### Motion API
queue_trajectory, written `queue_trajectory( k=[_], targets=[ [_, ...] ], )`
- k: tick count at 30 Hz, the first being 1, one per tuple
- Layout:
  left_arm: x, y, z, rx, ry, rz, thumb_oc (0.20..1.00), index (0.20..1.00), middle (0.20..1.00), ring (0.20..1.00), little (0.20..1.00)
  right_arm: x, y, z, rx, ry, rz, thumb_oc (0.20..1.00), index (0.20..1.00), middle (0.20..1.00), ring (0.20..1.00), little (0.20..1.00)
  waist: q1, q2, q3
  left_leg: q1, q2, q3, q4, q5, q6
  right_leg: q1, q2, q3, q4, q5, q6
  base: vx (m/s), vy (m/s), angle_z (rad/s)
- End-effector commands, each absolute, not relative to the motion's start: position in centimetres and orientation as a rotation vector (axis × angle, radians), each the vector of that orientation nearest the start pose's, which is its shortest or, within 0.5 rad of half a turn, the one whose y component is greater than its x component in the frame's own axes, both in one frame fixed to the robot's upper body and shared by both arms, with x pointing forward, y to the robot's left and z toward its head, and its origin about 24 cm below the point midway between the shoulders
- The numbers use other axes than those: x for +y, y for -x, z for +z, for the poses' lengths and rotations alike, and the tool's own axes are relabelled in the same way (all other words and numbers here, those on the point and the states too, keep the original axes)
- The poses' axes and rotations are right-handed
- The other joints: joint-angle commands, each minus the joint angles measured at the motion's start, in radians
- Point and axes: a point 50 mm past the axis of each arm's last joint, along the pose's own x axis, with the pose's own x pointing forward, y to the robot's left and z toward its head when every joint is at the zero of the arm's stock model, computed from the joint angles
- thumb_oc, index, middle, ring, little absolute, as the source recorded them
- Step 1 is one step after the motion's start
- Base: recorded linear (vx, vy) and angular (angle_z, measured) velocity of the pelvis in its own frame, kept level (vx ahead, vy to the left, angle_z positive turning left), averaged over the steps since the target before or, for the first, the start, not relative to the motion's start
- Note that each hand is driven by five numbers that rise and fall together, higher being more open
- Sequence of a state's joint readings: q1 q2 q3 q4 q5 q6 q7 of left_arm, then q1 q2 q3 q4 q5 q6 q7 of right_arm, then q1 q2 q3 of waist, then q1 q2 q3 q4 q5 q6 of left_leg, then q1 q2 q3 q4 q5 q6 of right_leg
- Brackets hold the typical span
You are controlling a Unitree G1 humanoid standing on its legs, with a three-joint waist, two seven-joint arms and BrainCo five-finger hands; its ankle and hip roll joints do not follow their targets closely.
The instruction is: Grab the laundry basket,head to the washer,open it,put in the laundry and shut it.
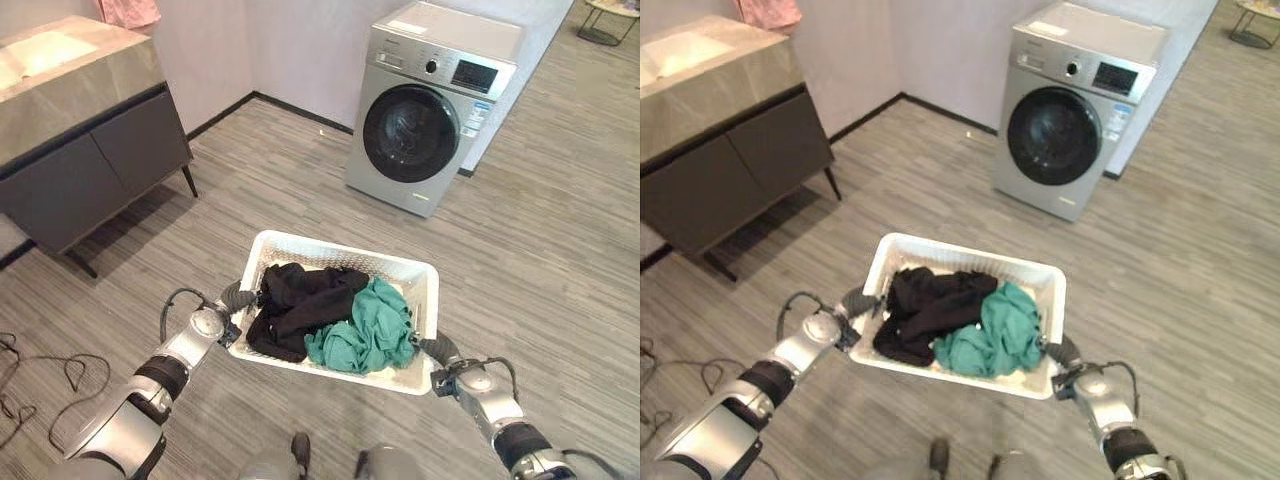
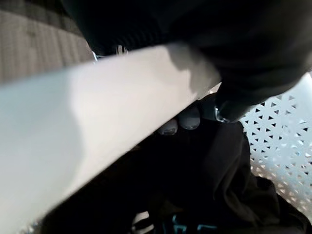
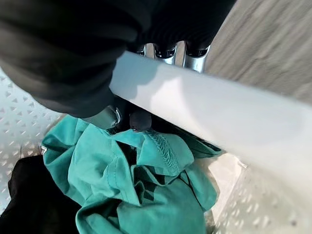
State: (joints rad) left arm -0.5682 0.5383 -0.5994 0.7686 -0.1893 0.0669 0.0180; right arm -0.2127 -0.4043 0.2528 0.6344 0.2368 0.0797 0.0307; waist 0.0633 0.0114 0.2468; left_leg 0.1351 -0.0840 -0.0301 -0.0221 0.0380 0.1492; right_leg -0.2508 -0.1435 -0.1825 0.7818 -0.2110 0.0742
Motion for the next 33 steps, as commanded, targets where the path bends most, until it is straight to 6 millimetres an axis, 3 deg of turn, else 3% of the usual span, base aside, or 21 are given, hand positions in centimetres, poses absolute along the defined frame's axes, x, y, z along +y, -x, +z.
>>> queue_trajectory(
  k=[1,2,4,6,9,11,13,14,15,17,19,24,26,28,33],
  targets=[
    [24.5,-34.8,5.2,0.286,-0.681,-0.042,0.2,0.2,0.2,0.2,0.2,-26.9,-26.2,-2.6,0.503,0.356,-0.031,0.2,0.2,0.2,0.2,0.2,0.016,0.005,-0.074,-0.069,0.053,-0.004,0.016,-0.043,-0.089,0.139,0.056,0.027,-0.449,0.15,0.039,0.39,-0.176,1.07],
    [24.5,-34.7,5.0,0.292,-0.677,-0.043,0.2,0.2,0.2,0.2,0.2,-27.1,-26.2,-2.5,0.503,0.36,-0.038,0.2,0.2,0.2,0.2,0.2,0.009,0.006,-0.075,-0.056,0.055,-0.019,0.014,-0.06,-0.098,0.146,0.053,0.028,-0.575,0.176,0.044,0.3,-0.142,0.95],
    [24.4,-34.8,4.8,0.294,-0.669,-0.032,0.2,0.2,0.2,0.2,0.2,-27.6,-26.1,-2.4,0.504,0.361,-0.057,0.2,0.2,0.2,0.2,0.2,-0.014,0.003,-0.068,-0.027,0.05,-0.045,0.011,-0.087,-0.106,0.082,0.048,0.101,-0.7,0.258,0.068,0.33,-0.13,0.84],
    [24.5,-34.6,4.4,0.307,-0.672,-0.023,0.2,0.2,0.2,0.2,0.2,-27.6,-26.0,-2.5,0.503,0.345,-0.057,0.2,0.2,0.2,0.2,0.2,-0.028,0.009,-0.063,0.012,0.055,-0.052,0.011,-0.118,-0.115,0.059,0.048,0.128,-0.789,0.311,0.09,0.36,-0.131,0.72],
    [24.8,-34.6,4.4,0.303,-0.687,-0.019,0.2,0.2,0.2,0.2,0.2,-27.8,-25.5,-2.8,0.51,0.336,-0.06,0.2,0.2,0.2,0.2,0.2,-0.041,-0.004,-0.084,0.062,0.063,-0.06,0.021,-0.17,-0.127,0.087,0.034,0.119,-0.801,0.336,0.089,0.4,-0.197,0.65],
    [24.8,-34.5,4.1,0.316,-0.688,-0.019,0.2,0.2,0.2,0.2,0.2,-28.3,-25.1,-2.9,0.512,0.331,-0.076,0.2,0.2,0.2,0.2,0.2,-0.055,-0.002,-0.109,0.099,0.099,-0.061,0.045,-0.201,-0.144,0.102,0.044,0.095,-0.756,0.335,0.076,0.36,-0.214,0.21],
    [24.9,-34.3,3.9,0.324,-0.677,-0.019,0.2,0.2,0.2,0.2,0.2,-28.4,-24.9,-2.9,0.512,0.328,-0.082,0.2,0.2,0.2,0.2,0.2,-0.061,0.003,-0.119,0.107,0.124,-0.06,0.073,-0.198,-0.158,0.108,0.052,0.076,-0.737,0.325,0.071,0.33,-0.243,-0.02],
    [24.4,-34.2,3.7,0.319,-0.667,-0.037,0.2,0.2,0.2,0.2,0.2,-28.9,-24.5,-2.8,0.509,0.326,-0.104,0.2,0.2,0.2,0.2,0.2,-0.079,0.011,-0.125,0.078,0.168,-0.056,0.184,-0.163,-0.181,0.131,0.075,0.055,-0.709,0.287,0.047,0.43,-0.389,-0.02],
    [24.1,-34.1,3.5,0.321,-0.657,-0.041,0.2,0.2,0.2,0.2,0.2,-29.1,-24.3,-2.8,0.503,0.316,-0.114,0.2,0.2,0.2,0.2,0.2,-0.081,0.009,-0.119,0.04,0.182,-0.04,0.276,-0.13,-0.189,0.153,0.08,0.041,-0.71,0.273,0.033,0.33,-0.372,0.25],
    [23.7,-34.2,3.6,0.312,-0.645,-0.049,0.2,0.2,0.2,0.2,0.2,-29.1,-24.2,-2.5,0.487,0.313,-0.121,0.2,0.2,0.2,0.2,0.2,-0.08,-0.001,-0.101,-0.049,0.201,-0.024,0.453,-0.087,-0.184,0.189,0.095,0.023,-0.72,0.254,0.006,0.15,-0.249,0.2],
    [23.3,-34.3,3.7,0.304,-0.634,-0.052,0.2,0.2,0.2,0.2,0.2,-29.4,-24.0,-2.3,0.478,0.304,-0.14,0.2,0.2,0.2,0.2,0.2,-0.073,-0.01,-0.08,-0.1,0.232,0.003,0.534,-0.048,-0.174,0.228,0.119,0.023,-0.736,0.229,-0.02,0.16,-0.215,-0.15],
    [22.8,-34.6,4.1,0.286,-0.61,-0.055,0.2,0.2,0.2,0.2,0.2,-29.9,-23.9,-1.9,0.467,0.302,-0.161,0.2,0.2,0.2,0.2,0.2,-0.048,-0.041,-0.061,-0.196,0.22,0.018,0.437,-0.092,-0.171,0.287,0.112,0.029,-0.782,0.211,-0.016,0.13,-0.042,-0.16],
    [23.0,-34.7,4.5,0.273,-0.613,-0.048,0.2,0.2,0.2,0.2,0.2,-30.1,-23.6,-2.0,0.467,0.307,-0.17,0.2,0.2,0.2,0.2,0.2,-0.02,-0.031,-0.055,-0.206,0.226,-0.024,0.157,-0.013,-0.214,0.328,0.116,0.038,-0.803,0.194,-0.004,0.2,0.12,-0.35],
    [23.0,-34.8,4.5,0.273,-0.614,-0.049,0.2,0.2,0.2,0.2,0.2,-30.2,-23.5,-2.0,0.467,0.308,-0.176,0.2,0.2,0.2,0.2,0.2,-0.018,-0.025,-0.056,-0.179,0.227,-0.022,0.104,-0.002,-0.221,0.342,0.116,0.041,-0.804,0.189,-0.001,0.14,0.122,-0.41],
    [23.1,-34.6,4.0,0.291,-0.626,-0.052,0.2,0.2,0.2,0.2,0.2,-30.8,-22.5,-2.6,0.491,0.304,-0.21,0.2,0.2,0.2,0.2,0.2,-0.027,-0.014,-0.071,-0.158,0.206,-0.009,0.105,-0.025,-0.227,0.373,0.093,0.055,-0.817,0.184,0.008,0.11,0.125,-0.28]
  ],
)
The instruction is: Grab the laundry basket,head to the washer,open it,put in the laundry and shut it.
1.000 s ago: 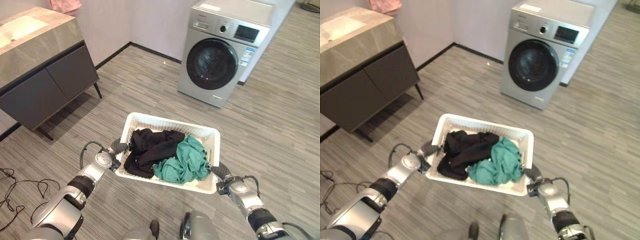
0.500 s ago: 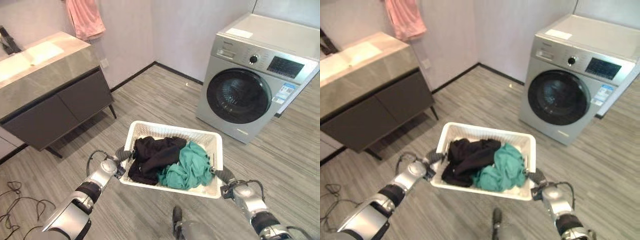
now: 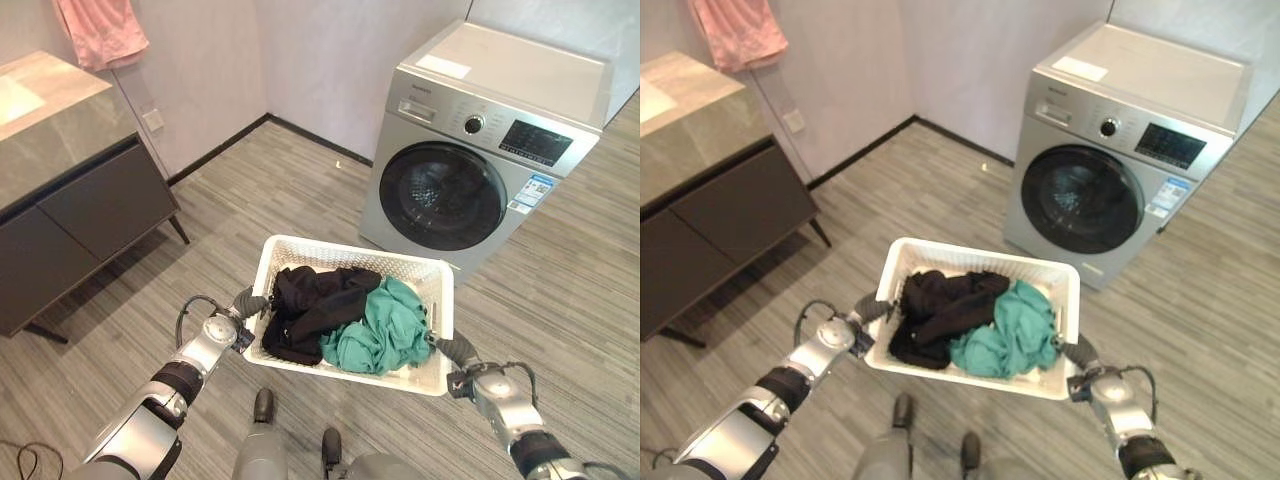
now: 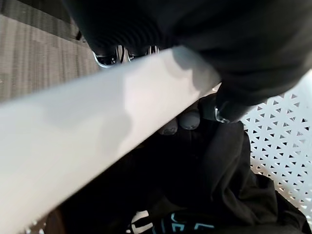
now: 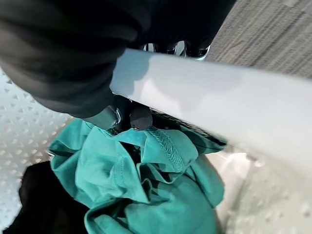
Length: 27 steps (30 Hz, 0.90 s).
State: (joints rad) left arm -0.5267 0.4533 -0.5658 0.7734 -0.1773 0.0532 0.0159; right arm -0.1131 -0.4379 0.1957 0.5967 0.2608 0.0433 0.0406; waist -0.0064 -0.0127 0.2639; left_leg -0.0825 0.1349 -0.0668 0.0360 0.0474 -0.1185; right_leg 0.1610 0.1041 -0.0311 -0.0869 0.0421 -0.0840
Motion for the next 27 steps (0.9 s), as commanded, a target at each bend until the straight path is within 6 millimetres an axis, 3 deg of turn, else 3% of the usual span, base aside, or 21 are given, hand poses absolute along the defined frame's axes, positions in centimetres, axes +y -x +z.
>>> queue_trajectory(
  k=[1,5,11,18,19,27],
  targets=[
    [23.2,-34.8,4.2,0.285,-0.634,-0.049,0.2,0.2,0.2,0.2,0.2,-30.9,-22.2,-2.8,0.499,0.293,-0.221,0.2,0.2,0.2,0.2,0.2,0.039,0.017,-0.099,0.094,-0.021,0.044,0.012,-0.039,0.046,-0.035,-0.167,-0.089,0.049,-0.067,0.173,0.11,0.158,-0.3],
    [23.3,-34.9,4.6,0.27,-0.643,-0.046,0.2,0.2,0.2,0.2,0.2,-30.9,-21.6,-3.3,0.516,0.285,-0.23,0.2,0.2,0.2,0.2,0.2,0.031,0.027,-0.117,0.142,-0.041,0.081,-0.039,-0.048,0.063,-0.043,-0.189,-0.073,0.049,-0.064,0.19,0.08,0.129,-0.32],
    [23.3,-34.8,4.4,0.268,-0.629,-0.048,0.2,0.2,0.2,0.2,0.2,-31.0,-21.5,-3.3,0.51,0.29,-0.234,0.2,0.2,0.2,0.2,0.2,0.025,0.034,-0.126,0.164,-0.051,0.083,-0.076,-0.046,0.073,-0.046,-0.195,-0.071,0.043,-0.06,0.198,0.03,0.054,0.01],
    [23.4,-33.9,3.2,0.296,-0.607,-0.05,0.2,0.2,0.2,0.2,0.2,-30.9,-21.0,-3.5,0.495,0.266,-0.255,0.2,0.2,0.2,0.2,0.2,0.017,0.045,-0.138,0.191,-0.059,0.087,-0.102,-0.048,0.08,-0.038,-0.203,-0.078,0.029,-0.052,0.205,0.01,0.012,0.01],
    [18.5,-24.1,-7.1,0.545,-0.259,-0.033,0.2,0.2,0.2,0.2,0.2,-24.2,-21.2,-8.8,0.741,0.48,0.085,0.2,0.2,0.2,0.2,0.2,0.074,0.024,-0.105,0.02,-0.048,0.156,-0.114,-0.008,0.052,-0.136,-0.271,-0.328,0.0,-0.026,0.187,0.0,0.0,0.0],
    [19.2,-23.5,-7.6,0.566,-0.278,-0.018,0.2,0.2,0.2,0.2,0.2,-24.3,-20.9,-8.9,0.742,0.472,0.073,0.2,0.2,0.2,0.2,0.2,0.072,0.037,-0.124,0.065,-0.046,0.18,-0.123,-0.018,0.058,-0.124,-0.268,-0.302,0.0,-0.024,0.197,0.02,0.019,-0.17]
  ],
)
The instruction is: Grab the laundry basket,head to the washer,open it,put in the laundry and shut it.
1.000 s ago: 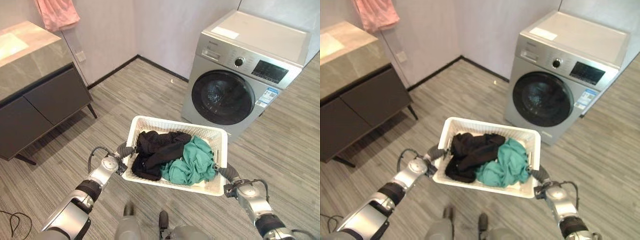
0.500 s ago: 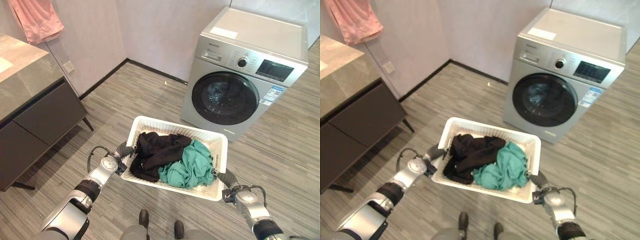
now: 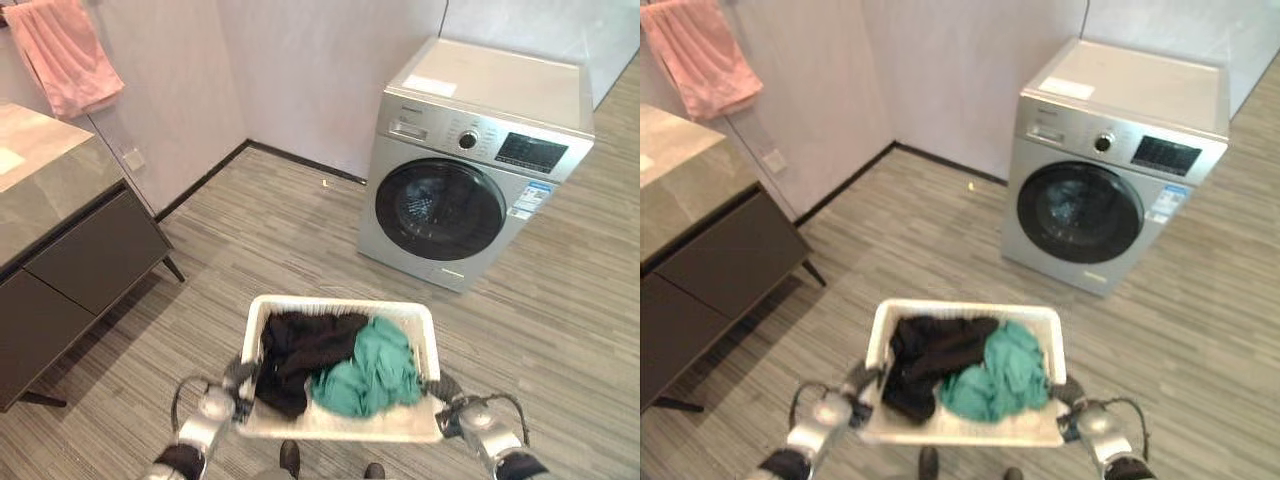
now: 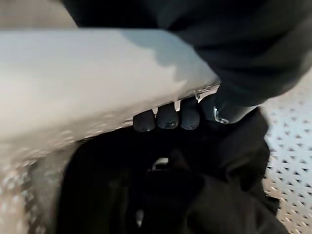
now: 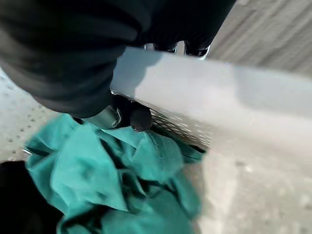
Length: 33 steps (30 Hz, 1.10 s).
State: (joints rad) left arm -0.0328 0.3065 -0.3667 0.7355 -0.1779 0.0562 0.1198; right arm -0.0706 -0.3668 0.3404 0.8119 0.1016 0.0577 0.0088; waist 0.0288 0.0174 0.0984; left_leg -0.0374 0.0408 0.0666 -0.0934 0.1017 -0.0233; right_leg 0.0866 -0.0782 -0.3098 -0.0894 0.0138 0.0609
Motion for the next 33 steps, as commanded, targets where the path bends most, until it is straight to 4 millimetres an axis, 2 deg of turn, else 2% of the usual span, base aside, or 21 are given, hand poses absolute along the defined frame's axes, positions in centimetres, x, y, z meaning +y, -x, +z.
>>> queue_trajectory(
  k=[1,6,7,9,10,13,14,15,16,18,19,20,21,22,23,26,27,31,32,33],
  targets=[
    [19.3,-23.5,-7.5,0.565,-0.28,-0.014,0.2,0.2,0.2,0.2,0.2,-24.4,-21.2,-8.6,0.725,0.476,0.067,0.2,0.2,0.2,0.2,0.2,0.036,0.006,0.042,0.024,0.049,0.051,0.006,-0.075,-0.037,-0.048,-0.087,-0.02,0.002,0.007,0.054,0.0,0.0,0.0],
    [20.0,-23.4,-7.2,0.549,-0.284,0.005,0.2,0.2,0.2,0.2,0.2,-24.6,-22.4,-6.8,0.629,0.488,0.044,0.2,0.2,0.2,0.2,0.2,0.032,0.004,0.044,0.041,0.049,0.072,0.006,-0.085,-0.034,-0.049,-0.093,-0.007,0.002,0.014,0.065,0.01,0.049,-0.08],
    [20.4,-24.0,-6.1,0.495,-0.288,0.018,0.2,0.2,0.2,0.2,0.2,-25.1,-23.6,-4.9,0.538,0.512,0.018,0.2,0.2,0.2,0.2,0.2,0.026,-0.003,0.054,0.048,0.043,0.1,0.028,-0.111,-0.024,-0.06,-0.104,0.025,0.002,0.029,0.078,0.0,0.153,-0.29],
    [20.6,-24.7,-5.1,0.445,-0.299,0.02,0.2,0.2,0.2,0.2,0.2,-25.4,-24.6,-3.2,0.462,0.529,0.0,0.2,0.2,0.2,0.2,0.2,0.016,-0.007,0.061,0.04,0.037,0.122,0.067,-0.137,-0.015,-0.072,-0.117,0.046,0.002,0.041,0.085,-0.02,0.176,-0.47],
    [20.8,-25.3,-4.0,0.393,-0.312,0.023,0.2,0.2,0.2,0.2,0.2,-25.8,-25.1,-1.7,0.402,0.544,-0.018,0.2,0.2,0.2,0.2,0.2,0.008,-0.009,0.067,0.034,0.03,0.141,0.102,-0.164,-0.006,-0.08,-0.129,0.069,0.002,0.05,0.093,-0.01,0.176,-0.72],
    [20.9,-26.6,-1.4,0.274,-0.324,0.016,0.2,0.2,0.2,0.2,0.2,-26.8,-25.6,0.7,0.312,0.579,-0.045,0.2,0.2,0.2,0.2,0.2,-0.009,-0.006,0.074,0.031,0.01,0.165,0.143,-0.212,0.022,-0.088,-0.151,0.105,0.004,0.06,0.107,0.01,0.18,-0.53],
    [20.9,-26.7,-1.4,0.274,-0.325,0.016,0.2,0.2,0.2,0.2,0.2,-26.8,-25.6,0.7,0.312,0.578,-0.045,0.2,0.2,0.2,0.2,0.2,-0.007,-0.008,0.072,0.028,0.008,0.167,0.142,-0.209,0.022,-0.093,-0.152,0.107,0.003,0.062,0.107,0.06,0.239,-0.46],
    [21.1,-27.5,0.5,0.197,-0.341,0.007,0.2,0.2,0.2,0.2,0.2,-27.3,-25.7,2.4,0.249,0.607,-0.051,0.2,0.2,0.2,0.2,0.2,-0.022,0.002,0.072,0.049,-0.012,0.167,0.139,-0.229,0.046,-0.105,-0.172,0.121,0.063,0.053,0.113,0.1,0.318,-0.38],
    [20.7,-28.5,2.4,0.123,-0.378,-0.031,0.2,0.2,0.2,0.2,0.2,-28.3,-25.6,3.6,0.216,0.636,-0.079,0.2,0.2,0.2,0.2,0.2,-0.034,0.015,0.08,0.074,-0.031,0.16,0.13,-0.233,0.068,-0.144,-0.187,0.133,0.202,0.036,0.108,0.13,0.403,-0.1],
    [20.8,-29.6,4.2,0.064,-0.418,-0.032,0.2,0.2,0.2,0.2,0.2,-28.6,-26.0,4.7,0.183,0.652,-0.095,0.2,0.2,0.2,0.2,0.2,-0.057,0.024,0.11,0.108,-0.033,0.165,0.126,-0.245,0.084,-0.23,-0.171,0.146,0.371,0.037,0.115,0.06,0.235,-0.13],
    [20.8,-29.7,4.2,0.063,-0.418,-0.031,0.2,0.2,0.2,0.2,0.2,-28.6,-26.0,4.7,0.182,0.652,-0.095,0.2,0.2,0.2,0.2,0.2,-0.054,0.022,0.109,0.106,-0.034,0.168,0.125,-0.242,0.084,-0.236,-0.172,0.149,0.373,0.039,0.114,0.06,0.148,-0.31],
    [21.1,-30.0,5.2,0.028,-0.425,-0.019,0.2,0.2,0.2,0.2,0.2,-28.6,-26.4,5.3,0.163,0.667,-0.092,0.2,0.2,0.2,0.2,0.2,-0.057,0.024,0.123,0.137,-0.036,0.188,0.118,-0.259,0.086,-0.276,-0.187,0.105,0.412,0.055,0.123,0.13,0.136,-0.51],
    [21.1,-30.4,5.9,0.004,-0.428,-0.017,0.2,0.2,0.2,0.2,0.2,-28.5,-26.7,5.3,0.167,0.681,-0.082,0.2,0.2,0.2,0.2,0.2,-0.062,0.024,0.127,0.177,-0.049,0.206,0.094,-0.275,0.091,-0.317,-0.193,0.039,0.381,0.067,0.118,0.23,0.153,-0.68],
    [21.1,-30.7,6.2,-0.003,-0.438,-0.012,0.2,0.2,0.2,0.2,0.2,-28.3,-27.0,5.1,0.172,0.685,-0.076,0.2,0.2,0.2,0.2,0.2,-0.069,0.023,0.13,0.195,-0.055,0.207,0.084,-0.281,0.093,-0.34,-0.173,0.02,0.344,0.072,0.115,0.32,0.106,-0.71],
    [21.2,-31.0,6.3,-0.005,-0.438,-0.01,0.2,0.2,0.2,0.2,0.2,-28.2,-27.1,5.0,0.177,0.689,-0.075,0.2,0.2,0.2,0.2,0.2,-0.072,0.028,0.128,0.223,-0.058,0.197,0.071,-0.305,0.093,-0.352,-0.147,0.01,0.298,0.061,0.132,0.3,0.045,-0.67],
    [21.1,-31.6,6.0,0.022,-0.42,-0.005,0.2,0.2,0.2,0.2,0.2,-27.1,-27.3,4.2,0.192,0.663,-0.048,0.2,0.2,0.2,0.2,0.2,-0.074,0.018,0.118,0.257,-0.068,0.207,0.065,-0.331,0.081,-0.349,-0.115,-0.082,0.103,0.111,0.145,0.31,-0.011,-0.31],
    [20.8,-31.7,5.7,0.036,-0.412,-0.007,0.2,0.2,0.2,0.2,0.2,-26.8,-27.2,3.7,0.204,0.649,-0.039,0.2,0.2,0.2,0.2,0.2,-0.075,0.011,0.114,0.266,-0.073,0.215,0.068,-0.334,0.072,-0.358,-0.119,-0.1,0.074,0.119,0.145,0.33,-0.05,-0.13],
    [20.0,-32.2,5.2,0.06,-0.416,-0.026,0.2,0.2,0.2,0.2,0.2,-26.5,-26.7,2.6,0.236,0.622,-0.032,0.2,0.2,0.2,0.2,0.2,-0.092,0.009,0.091,0.307,-0.063,0.194,0.088,-0.382,0.061,-0.336,-0.104,-0.094,0.039,0.134,0.148,0.39,-0.053,0.15],
    [18.8,-32.5,4.7,0.075,-0.418,-0.049,0.2,0.2,0.2,0.2,0.2,-27.0,-25.8,1.8,0.271,0.601,-0.053,0.2,0.2,0.2,0.2,0.2,-0.119,0.017,0.067,0.325,-0.044,0.162,0.148,-0.418,0.048,-0.307,-0.079,-0.051,0.06,0.132,0.125,0.45,-0.103,0.46],
    [18.6,-32.6,4.5,0.081,-0.41,-0.049,0.2,0.2,0.2,0.2,0.2,-27.2,-25.6,1.5,0.282,0.594,-0.058,0.2,0.2,0.2,0.2,0.2,-0.127,0.026,0.062,0.324,-0.024,0.157,0.182,-0.405,0.034,-0.299,-0.068,-0.045,0.075,0.128,0.114,0.6,-0.18,0.59]
  ],
)
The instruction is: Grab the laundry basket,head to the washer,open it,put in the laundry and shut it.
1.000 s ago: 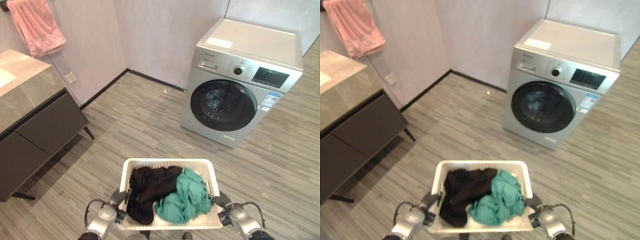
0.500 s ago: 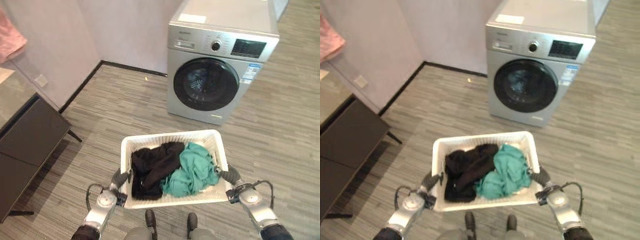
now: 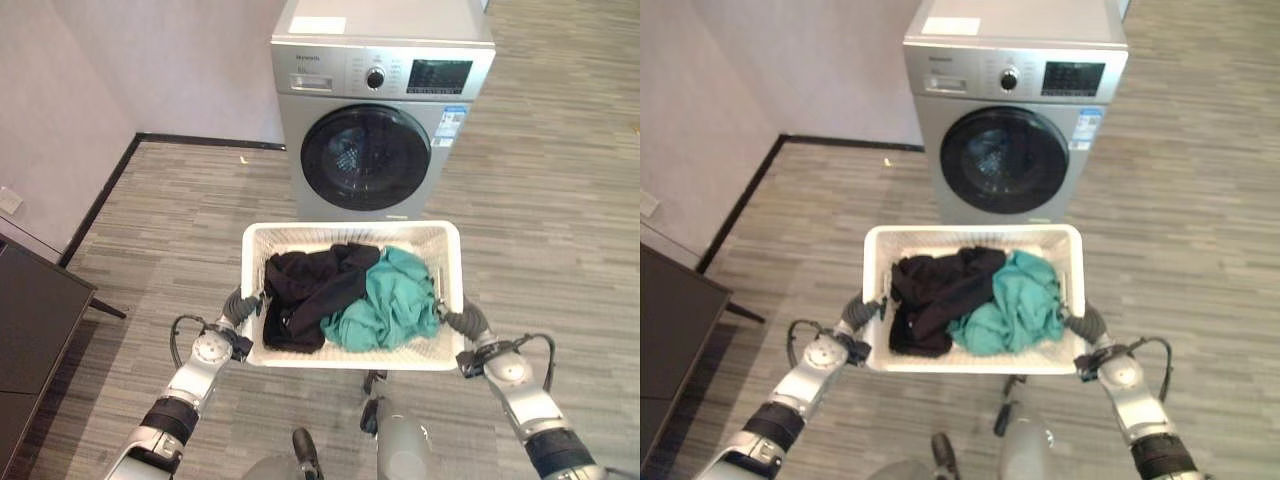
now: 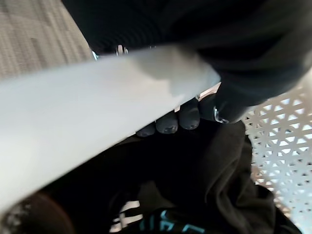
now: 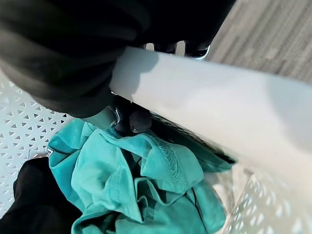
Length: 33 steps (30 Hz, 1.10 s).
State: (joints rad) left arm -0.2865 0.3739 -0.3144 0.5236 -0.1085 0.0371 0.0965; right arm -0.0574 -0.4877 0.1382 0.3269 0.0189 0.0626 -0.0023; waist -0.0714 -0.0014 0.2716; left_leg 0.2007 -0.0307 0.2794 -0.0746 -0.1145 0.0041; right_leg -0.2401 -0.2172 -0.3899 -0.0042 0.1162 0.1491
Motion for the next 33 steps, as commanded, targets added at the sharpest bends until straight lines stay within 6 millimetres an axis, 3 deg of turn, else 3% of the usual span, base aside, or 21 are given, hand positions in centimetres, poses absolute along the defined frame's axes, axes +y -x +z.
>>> queue_trajectory(
  k=[1,2,3,4,5,6,7,8,10,11,13,14,18,19,25,30,31,33],
  targets=[
    [18.3,-32.4,3.8,0.1,-0.399,-0.053,0.2,0.2,0.2,0.2,0.2,-27.2,-25.4,1.0,0.3,0.589,-0.059,0.2,0.2,0.2,0.2,0.2,-0.033,0.06,-0.118,0.074,0.083,-0.056,0.229,-0.148,-0.025,0.043,0.092,0.022,0.006,0.01,0.003,0.51,-0.309,0.98],
    [18.1,-32.3,3.4,0.123,-0.38,-0.057,0.2,0.2,0.2,0.2,0.2,-27.4,-25.0,0.4,0.329,0.555,-0.078,0.2,0.2,0.2,0.2,0.2,-0.032,0.063,-0.107,-0.016,0.165,-0.07,0.48,0.021,-0.086,0.095,0.133,0.032,0.033,-0.042,-0.06,0.38,-0.29,0.8],
    [18.1,-32.3,3.4,0.122,-0.381,-0.057,0.2,0.2,0.2,0.2,0.2,-27.4,-25.0,0.3,0.328,0.554,-0.078,0.2,0.2,0.2,0.2,0.2,-0.035,0.066,-0.108,-0.028,0.173,-0.077,0.498,0.017,-0.093,0.093,0.137,0.027,0.033,-0.045,-0.065,0.33,-0.322,0.52],
    [18.4,-32.2,3.2,0.13,-0.366,-0.039,0.2,0.2,0.2,0.2,0.2,-27.3,-24.9,0.1,0.334,0.542,-0.08,0.2,0.2,0.2,0.2,0.2,-0.021,0.058,-0.097,-0.08,0.197,-0.097,0.657,0.121,-0.115,0.124,0.155,0.024,0.03,-0.062,-0.098,0.14,-0.218,0.1],
    [18.6,-32.0,3.1,0.133,-0.341,-0.027,0.2,0.2,0.2,0.2,0.2,-27.1,-25.0,0.0,0.337,0.535,-0.071,0.2,0.2,0.2,0.2,0.2,-0.006,0.049,-0.082,-0.152,0.198,-0.143,0.787,0.161,-0.126,0.148,0.174,0.028,0.02,-0.079,-0.123,0.16,-0.23,-0.13],
    [18.6,-31.9,2.9,0.137,-0.33,-0.023,0.2,0.2,0.2,0.2,0.2,-26.9,-25.0,-0.3,0.351,0.538,-0.065,0.2,0.2,0.2,0.2,0.2,0.006,0.03,-0.073,-0.193,0.188,-0.14,0.815,0.161,-0.097,0.163,0.171,0.035,0.01,-0.082,-0.141,0.24,-0.164,-0.66],
    [18.6,-31.9,2.9,0.142,-0.312,-0.016,0.2,0.2,0.2,0.2,0.2,-26.9,-24.5,-1.2,0.393,0.535,-0.053,0.2,0.2,0.2,0.2,0.2,0.024,-0.002,-0.061,-0.273,0.221,-0.151,0.787,0.126,-0.07,0.204,0.164,0.071,-0.001,-0.104,-0.144,0.2,-0.076,-0.86],
    [18.6,-31.9,2.9,0.142,-0.312,-0.016,0.2,0.2,0.2,0.2,0.2,-26.9,-24.5,-1.2,0.393,0.535,-0.053,0.2,0.2,0.2,0.2,0.2,0.024,-0.002,-0.061,-0.273,0.221,-0.151,0.787,0.126,-0.07,0.204,0.164,0.071,-0.001,-0.104,-0.144,0.27,-0.016,-0.47],
    [18.7,-31.8,2.6,0.157,-0.305,-0.007,0.2,0.2,0.2,0.2,0.2,-26.8,-23.8,-2.3,0.443,0.526,-0.039,0.2,0.2,0.2,0.2,0.2,0.045,-0.017,-0.053,-0.308,0.232,-0.154,0.645,0.082,-0.059,0.235,0.15,0.089,-0.013,-0.124,-0.125,0.22,0.138,-0.05],
    [18.9,-31.7,2.4,0.163,-0.306,0.0,0.2,0.2,0.2,0.2,0.2,-26.7,-23.2,-3.0,0.475,0.522,-0.024,0.2,0.2,0.2,0.2,0.2,0.058,-0.02,-0.051,-0.305,0.244,-0.165,0.402,0.094,-0.076,0.251,0.141,0.108,-0.019,-0.133,-0.107,0.25,0.283,-0.26],
    [19.3,-31.6,2.3,0.17,-0.313,0.014,0.2,0.2,0.2,0.2,0.2,-26.5,-23.0,-3.5,0.493,0.519,-0.008,0.2,0.2,0.2,0.2,0.2,0.08,0.004,-0.043,-0.309,0.263,-0.217,0.158,0.19,-0.103,0.262,0.139,0.125,0.0,-0.153,-0.097,0.2,0.312,-0.46],
    [19.4,-31.5,2.0,0.182,-0.314,0.019,0.2,0.2,0.2,0.2,0.2,-26.4,-22.8,-3.8,0.506,0.519,-0.004,0.2,0.2,0.2,0.2,0.2,0.089,0.013,-0.039,-0.301,0.269,-0.24,0.092,0.227,-0.113,0.268,0.138,0.13,0.014,-0.165,-0.097,0.11,0.18,-0.6],
    [19.7,-30.9,0.9,0.221,-0.318,0.024,0.2,0.2,0.2,0.2,0.2,-26.4,-22.2,-4.4,0.528,0.508,-0.004,0.2,0.2,0.2,0.2,0.2,0.082,0.035,-0.052,-0.261,0.255,-0.241,0.083,0.199,-0.124,0.286,0.125,0.15,0.032,-0.173,-0.083,0.16,0.246,-0.77],
    [20.3,-30.3,0.4,0.24,-0.324,0.039,0.2,0.2,0.2,0.2,0.2,-26.4,-21.7,-4.5,0.53,0.495,-0.008,0.2,0.2,0.2,0.2,0.2,0.081,0.04,-0.072,-0.219,0.222,-0.217,0.075,0.17,-0.113,0.313,0.089,0.167,0.019,-0.158,-0.064,0.15,0.241,-0.51],
    [21.7,-29.4,0.0,0.252,-0.336,0.07,0.2,0.2,0.2,0.2,0.2,-26.1,-22.0,-4.1,0.501,0.483,-0.021,0.2,0.2,0.2,0.2,0.2,0.093,0.038,-0.105,-0.152,0.174,-0.166,0.05,0.134,-0.084,0.333,0.045,0.198,-0.006,-0.135,-0.035,0.11,0.179,-0.24],
    [22.8,-28.9,0.5,0.226,-0.335,0.101,0.2,0.2,0.2,0.2,0.2,-26.4,-22.3,-2.8,0.442,0.503,-0.035,0.2,0.2,0.2,0.2,0.2,0.095,0.037,-0.129,-0.116,0.153,-0.141,0.014,0.123,-0.07,0.336,0.025,0.207,-0.029,-0.116,-0.016,0.04,0.076,-0.17],
    [23.0,-28.9,1.3,0.191,-0.34,0.107,0.2,0.2,0.2,0.2,0.2,-26.8,-22.8,-1.7,0.397,0.533,-0.048,0.2,0.2,0.2,0.2,0.2,0.096,0.032,-0.136,-0.117,0.144,-0.148,0.019,0.112,-0.065,0.338,0.014,0.207,-0.044,-0.103,-0.01,0.01,0.115,0.0],
    [22.7,-29.4,2.1,0.151,-0.345,0.089,0.2,0.2,0.2,0.2,0.2,-27.3,-23.7,-0.3,0.338,0.543,-0.082,0.2,0.2,0.2,0.2,0.2,0.098,0.013,-0.121,-0.19,0.126,-0.192,0.163,0.053,-0.055,0.338,-0.004,0.21,-0.057,-0.095,-0.008,-0.03,0.108,0.02]
  ],
)
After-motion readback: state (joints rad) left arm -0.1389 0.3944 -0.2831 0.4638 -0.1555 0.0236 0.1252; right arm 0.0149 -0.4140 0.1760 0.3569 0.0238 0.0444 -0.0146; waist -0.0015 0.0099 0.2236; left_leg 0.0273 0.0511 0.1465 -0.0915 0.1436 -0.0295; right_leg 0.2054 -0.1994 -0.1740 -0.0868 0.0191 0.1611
